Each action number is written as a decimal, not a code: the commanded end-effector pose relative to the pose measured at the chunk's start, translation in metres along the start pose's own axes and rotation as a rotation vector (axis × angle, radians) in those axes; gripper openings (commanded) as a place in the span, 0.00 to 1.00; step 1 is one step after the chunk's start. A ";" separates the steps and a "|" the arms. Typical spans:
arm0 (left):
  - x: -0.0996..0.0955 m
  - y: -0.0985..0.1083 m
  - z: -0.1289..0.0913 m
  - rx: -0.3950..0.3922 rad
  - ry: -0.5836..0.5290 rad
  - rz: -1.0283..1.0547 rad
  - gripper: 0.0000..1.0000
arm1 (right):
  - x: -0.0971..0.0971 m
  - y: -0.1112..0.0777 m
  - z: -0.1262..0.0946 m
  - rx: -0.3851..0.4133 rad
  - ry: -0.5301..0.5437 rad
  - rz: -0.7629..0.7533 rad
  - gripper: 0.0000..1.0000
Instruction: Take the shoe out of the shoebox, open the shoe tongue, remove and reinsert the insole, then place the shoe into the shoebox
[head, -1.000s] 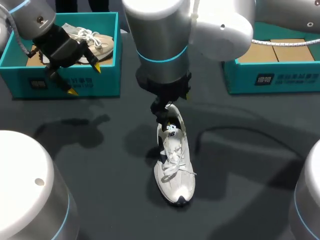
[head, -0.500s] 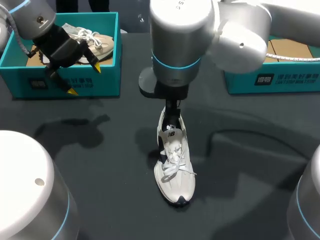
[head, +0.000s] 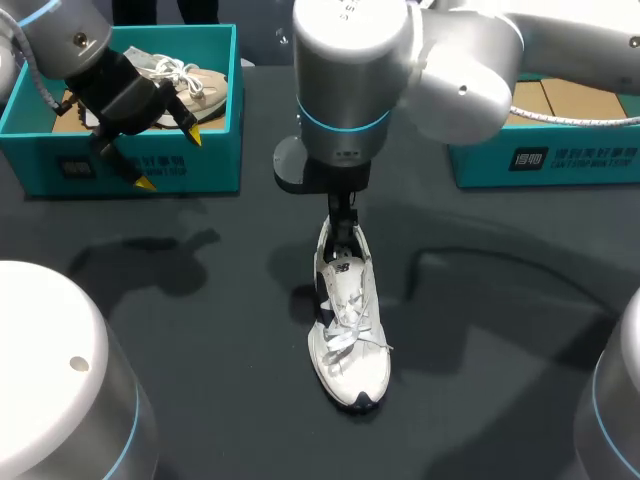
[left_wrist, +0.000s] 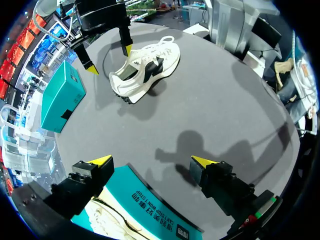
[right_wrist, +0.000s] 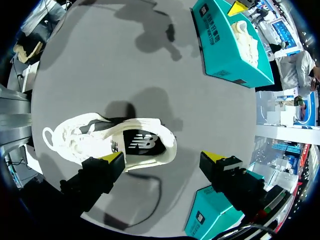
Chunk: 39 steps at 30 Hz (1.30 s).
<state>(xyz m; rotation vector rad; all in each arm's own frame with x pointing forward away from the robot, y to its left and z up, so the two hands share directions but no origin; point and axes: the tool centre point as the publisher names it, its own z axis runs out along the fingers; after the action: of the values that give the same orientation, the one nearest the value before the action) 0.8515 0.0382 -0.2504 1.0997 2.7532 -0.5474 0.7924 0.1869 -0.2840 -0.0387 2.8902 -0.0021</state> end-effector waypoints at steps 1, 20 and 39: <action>0.001 0.000 0.000 -0.001 0.001 0.001 1.00 | -0.005 0.004 0.018 0.001 0.003 -0.019 0.97; 0.001 0.000 0.000 -0.001 0.001 0.001 1.00 | -0.016 -0.002 0.073 -0.005 0.067 -0.044 0.73; 0.001 0.000 0.000 -0.001 0.001 0.001 1.00 | -0.009 -0.008 0.102 -0.013 0.119 -0.011 0.47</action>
<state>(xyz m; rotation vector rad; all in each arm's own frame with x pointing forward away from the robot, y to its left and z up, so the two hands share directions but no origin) 0.8515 0.0382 -0.2504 1.0997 2.7533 -0.5474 0.8272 0.1805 -0.3775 -0.0589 3.0094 0.0055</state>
